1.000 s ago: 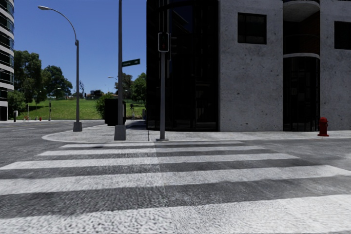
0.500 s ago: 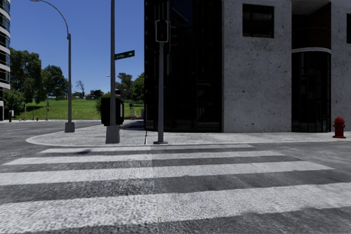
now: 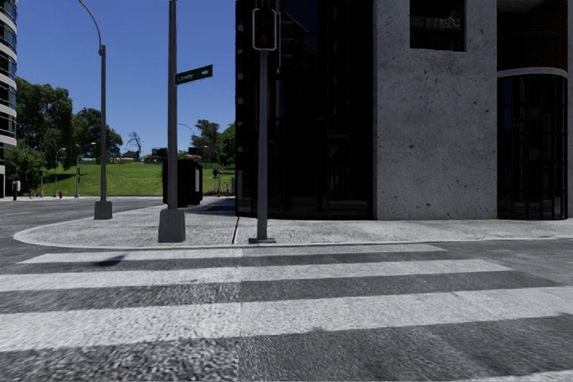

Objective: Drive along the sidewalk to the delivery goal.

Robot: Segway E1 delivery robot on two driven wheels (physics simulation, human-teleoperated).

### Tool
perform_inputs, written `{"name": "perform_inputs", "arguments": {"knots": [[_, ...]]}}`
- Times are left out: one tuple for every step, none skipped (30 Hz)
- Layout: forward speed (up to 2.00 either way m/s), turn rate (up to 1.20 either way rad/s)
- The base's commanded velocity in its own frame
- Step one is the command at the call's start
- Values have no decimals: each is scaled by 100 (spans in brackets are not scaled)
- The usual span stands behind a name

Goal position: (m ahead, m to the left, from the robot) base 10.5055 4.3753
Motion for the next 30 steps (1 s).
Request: {"name": "perform_inputs", "arguments": {"knots": [[193, -49], [191, -51], [190, -52], [189, -52], [189, -52], [189, -52], [188, -52], [188, -52], [188, -52], [188, -52], [188, -52], [188, -52], [186, -52], [185, -52], [185, -52], [185, -52], [185, -52], [185, -52], [185, -52], [185, -52], [184, -49], [184, -44], [184, -43], [184, -42], [184, -42], [184, -41], [184, -20], [184, 0], [184, 0], [184, 0]]}}
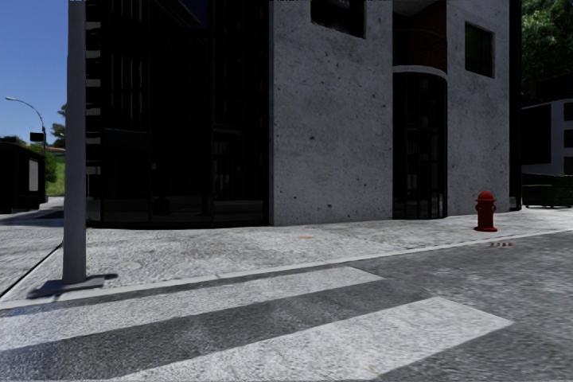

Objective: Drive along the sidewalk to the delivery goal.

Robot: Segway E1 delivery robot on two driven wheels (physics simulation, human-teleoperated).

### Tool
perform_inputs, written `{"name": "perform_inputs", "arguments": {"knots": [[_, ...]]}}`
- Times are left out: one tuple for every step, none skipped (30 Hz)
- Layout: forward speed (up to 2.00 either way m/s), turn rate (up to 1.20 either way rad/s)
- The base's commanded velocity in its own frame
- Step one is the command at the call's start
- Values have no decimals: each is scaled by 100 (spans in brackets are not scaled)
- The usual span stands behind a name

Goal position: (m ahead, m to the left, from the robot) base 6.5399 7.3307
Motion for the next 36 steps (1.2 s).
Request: {"name": "perform_inputs", "arguments": {"knots": [[181, 0], [178, 0], [178, 0], [177, 0], [177, 0], [177, 0], [177, 0], [177, 0], [177, 0], [177, 0], [176, 0], [175, 0], [175, 0], [174, 0], [170, 0], [165, 1], [165, 1], [164, 2], [161, 4], [157, 11], [153, 20], [153, 20], [152, 25], [151, 31], [149, 34], [141, 37], [132, 41], [132, 41], [129, 43], [128, 43], [128, 43], [127, 43], [127, 43], [127, 48], [126, 51], [126, 52]]}}
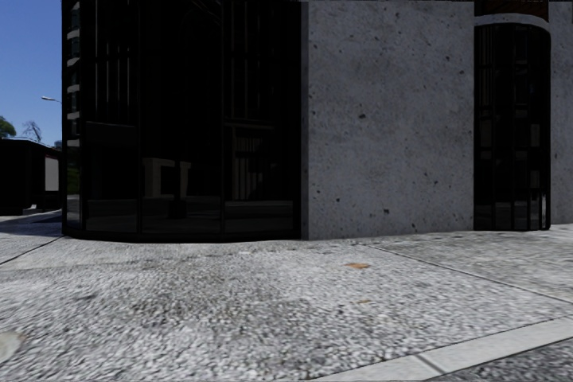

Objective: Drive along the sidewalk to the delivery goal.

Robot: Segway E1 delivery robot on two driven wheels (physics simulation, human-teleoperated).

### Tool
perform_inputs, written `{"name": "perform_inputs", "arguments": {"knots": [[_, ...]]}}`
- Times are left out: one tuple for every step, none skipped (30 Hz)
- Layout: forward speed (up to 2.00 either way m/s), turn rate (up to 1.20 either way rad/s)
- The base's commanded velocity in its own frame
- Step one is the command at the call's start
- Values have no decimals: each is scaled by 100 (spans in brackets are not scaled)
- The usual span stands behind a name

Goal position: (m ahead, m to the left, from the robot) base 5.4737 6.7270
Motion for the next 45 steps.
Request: {"name": "perform_inputs", "arguments": {"knots": [[126, 52], [126, 53], [126, 53], [126, 53], [125, 53], [125, 53], [125, 53], [125, 53], [125, 53], [125, 53], [125, 55], [125, 56], [125, 56], [125, 57], [125, 57], [124, 57], [124, 57], [124, 57], [124, 57], [124, 57], [124, 57], [124, 57], [124, 57], [124, 57], [124, 57], [124, 57], [124, 57], [124, 57], [124, 57], [124, 57], [124, 57], [124, 57], [124, 57], [124, 57], [124, 57], [124, 57], [124, 57], [124, 57], [124, 57], [124, 57], [124, 57], [124, 58], [124, 60], [124, 60], [124, 60]]}}
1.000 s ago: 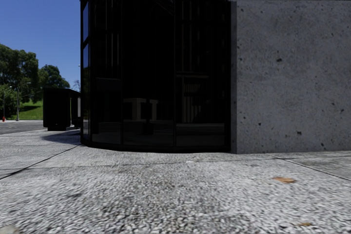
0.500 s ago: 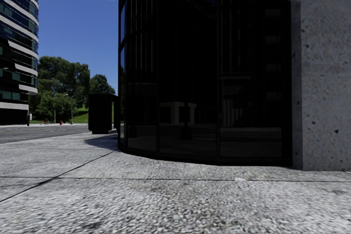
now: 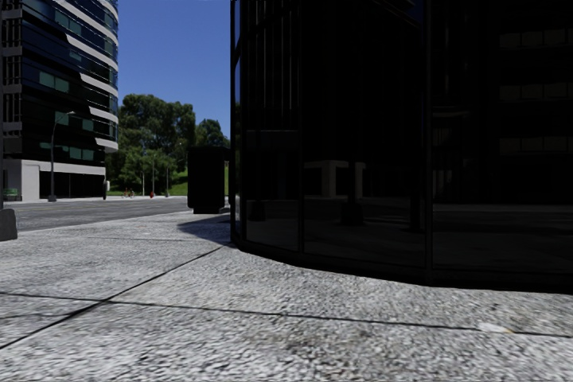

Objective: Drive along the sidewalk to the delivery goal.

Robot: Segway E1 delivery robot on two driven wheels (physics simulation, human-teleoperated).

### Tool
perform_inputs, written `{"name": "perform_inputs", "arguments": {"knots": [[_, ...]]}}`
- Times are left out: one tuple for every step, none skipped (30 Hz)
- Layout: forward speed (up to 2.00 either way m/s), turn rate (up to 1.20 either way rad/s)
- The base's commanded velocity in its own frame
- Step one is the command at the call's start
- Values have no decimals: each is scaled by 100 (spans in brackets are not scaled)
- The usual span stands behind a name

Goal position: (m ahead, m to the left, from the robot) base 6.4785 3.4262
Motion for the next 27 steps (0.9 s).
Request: {"name": "perform_inputs", "arguments": {"knots": [[124, 60], [124, 60], [124, 60], [124, 60], [124, 60], [124, 60], [124, 60], [124, 60], [124, 60], [124, 60], [124, 60], [124, 60], [124, 60], [124, 60], [124, 60], [124, 60], [124, 60], [124, 60], [124, 59], [124, 59], [124, 59], [124, 59], [124, 58], [124, 57], [124, 57], [124, 55], [124, 50]]}}
